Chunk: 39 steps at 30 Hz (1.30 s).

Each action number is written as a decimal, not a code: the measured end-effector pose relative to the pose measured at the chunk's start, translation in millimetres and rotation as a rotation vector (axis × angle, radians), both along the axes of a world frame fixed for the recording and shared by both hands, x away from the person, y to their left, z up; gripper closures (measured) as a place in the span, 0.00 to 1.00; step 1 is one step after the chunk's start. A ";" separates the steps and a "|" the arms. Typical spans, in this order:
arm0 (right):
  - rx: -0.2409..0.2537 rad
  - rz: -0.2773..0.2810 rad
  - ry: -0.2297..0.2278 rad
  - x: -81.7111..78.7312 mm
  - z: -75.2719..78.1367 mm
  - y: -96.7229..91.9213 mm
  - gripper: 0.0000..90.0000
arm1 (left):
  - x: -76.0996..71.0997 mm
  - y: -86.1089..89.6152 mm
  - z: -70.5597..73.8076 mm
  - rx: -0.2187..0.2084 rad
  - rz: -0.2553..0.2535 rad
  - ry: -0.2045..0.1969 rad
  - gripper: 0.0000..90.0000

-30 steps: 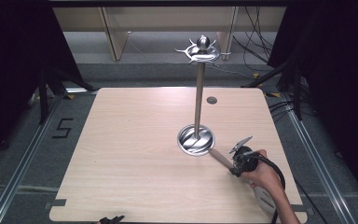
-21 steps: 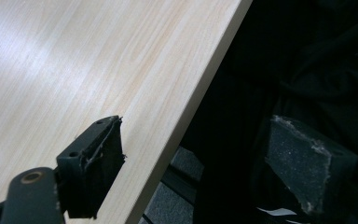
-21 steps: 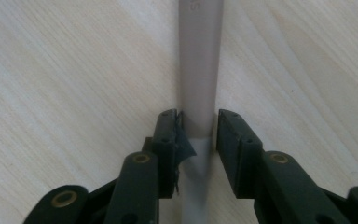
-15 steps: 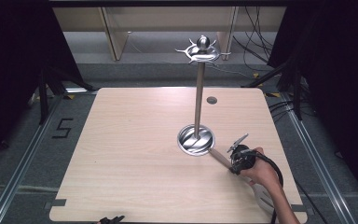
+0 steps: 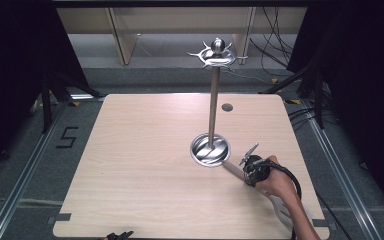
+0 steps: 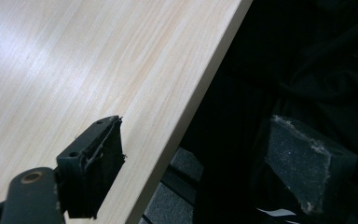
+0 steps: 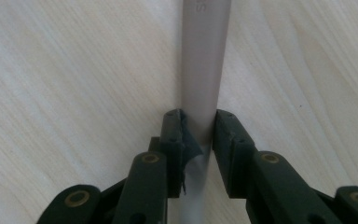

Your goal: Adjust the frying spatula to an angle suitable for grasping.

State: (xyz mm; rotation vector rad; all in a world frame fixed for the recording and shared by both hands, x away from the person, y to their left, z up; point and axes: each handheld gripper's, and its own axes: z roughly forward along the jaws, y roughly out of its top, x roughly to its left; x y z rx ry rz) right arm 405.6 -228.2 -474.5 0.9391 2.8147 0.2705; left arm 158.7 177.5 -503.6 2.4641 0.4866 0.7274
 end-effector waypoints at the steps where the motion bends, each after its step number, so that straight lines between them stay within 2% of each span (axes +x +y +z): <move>1: 0.002 -0.009 0.005 -1.0 0.1 1.3 0.83 | 0.2 0.2 0.2 0.000 -0.002 0.004 0.20; 2: 0.004 -0.018 0.006 -1.9 -0.4 1.9 0.83 | 0.3 0.3 -0.1 -0.001 -0.001 0.004 0.20; 4: -0.006 0.009 -0.013 -0.6 0.3 0.3 0.83 | 0.2 0.3 -0.1 -0.003 0.000 0.005 0.20; 5: -0.005 0.029 -0.028 0.8 0.3 -1.7 0.83 | 1.1 0.2 -0.3 -0.006 -0.014 0.019 0.20; 6: -0.005 0.008 -0.026 -1.1 2.8 -0.7 0.83 | 0.7 0.7 0.6 -0.006 -0.017 0.021 0.20; 7: 0.024 -0.007 -0.037 -2.2 5.4 -0.6 0.83 | 0.7 0.7 0.6 -0.005 -0.016 0.023 0.20; 8: 0.028 -0.015 -0.046 -3.2 7.4 -1.3 0.83 | 0.6 0.8 0.5 -0.005 -0.015 0.023 0.20; 10: 0.045 -0.011 -0.078 -4.4 13.5 -3.8 0.83 | 0.7 0.9 0.6 -0.005 -0.016 0.022 0.20; 12: 0.085 -0.013 -0.103 -5.2 19.8 -7.1 0.83 | 0.4 1.0 0.8 -0.003 -0.006 0.007 0.20; 14: 0.102 -0.023 -0.106 -6.5 23.6 -8.9 0.83 | 0.1 0.9 0.5 -0.005 -0.004 0.012 0.20; 16: 0.149 -0.028 -0.146 -8.9 32.6 -15.1 0.83 | 0.8 0.8 0.8 -0.005 -0.016 0.019 0.20; 18: 0.167 -0.025 -0.172 -9.9 36.4 -18.6 0.83 | 0.2 1.0 0.9 -0.001 -0.005 0.008 0.20; 20: 0.200 -0.036 -0.200 -11.9 40.7 -22.4 0.83 | 0.7 0.8 0.6 -0.003 -0.016 0.023 0.20; 22: 0.215 -0.038 -0.221 -13.6 44.2 -26.0 0.83 | 0.4 1.0 1.0 -0.004 -0.004 0.009 0.20; 23: 0.239 -0.028 -0.240 -13.5 45.5 -28.7 0.83 | 0.4 1.1 1.0 -0.003 -0.005 0.006 0.20; 24: 0.253 -0.042 -0.274 -14.8 45.8 -29.3 0.83 | 0.2 1.1 0.8 -0.002 -0.004 0.007 0.20; 26: 0.271 -0.045 -0.271 -18.1 53.1 -33.3 0.83 | 0.2 1.2 0.9 -0.003 -0.005 0.008 0.20; 29: 0.316 -0.061 -0.328 -20.6 59.5 -37.0 0.83 | 1.0 1.1 0.6 -0.005 -0.013 0.020 0.20; 30: 0.317 -0.057 -0.334 -20.8 62.1 -38.5 0.83 | 0.2 0.9 0.3 -0.003 0.003 -0.003 0.20; 31: 0.334 -0.058 -0.348 -22.2 65.7 -40.0 0.84 | 0.2 0.9 0.5 -0.002 0.002 -0.003 0.20; 32: 0.337 -0.048 -0.350 -22.1 68.6 -41.7 0.84 | 0.8 0.8 0.1 -0.006 0.001 0.001 0.20; 33: 0.365 -0.076 -0.357 -24.0 69.0 -41.1 0.84 | 1.4 0.7 -0.1 -0.007 -0.008 0.011 0.20; 34: 0.361 -0.054 -0.357 -23.3 72.0 -43.0 0.84 | 0.9 0.7 -0.3 -0.006 -0.002 0.007 0.20; 35: 0.376 -0.080 -0.362 -25.4 74.3 -43.3 0.84 | 0.5 0.9 0.1 -0.002 -0.001 0.009 0.20; 37: 0.380 -0.084 -0.386 -26.8 76.8 -44.1 0.84 | 0.7 0.7 0.6 0.002 -0.013 0.030 0.20; 39: 0.400 -0.085 -0.398 -27.0 79.1 -44.7 0.84 | 0.5 0.6 0.7 0.000 -0.009 0.027 0.20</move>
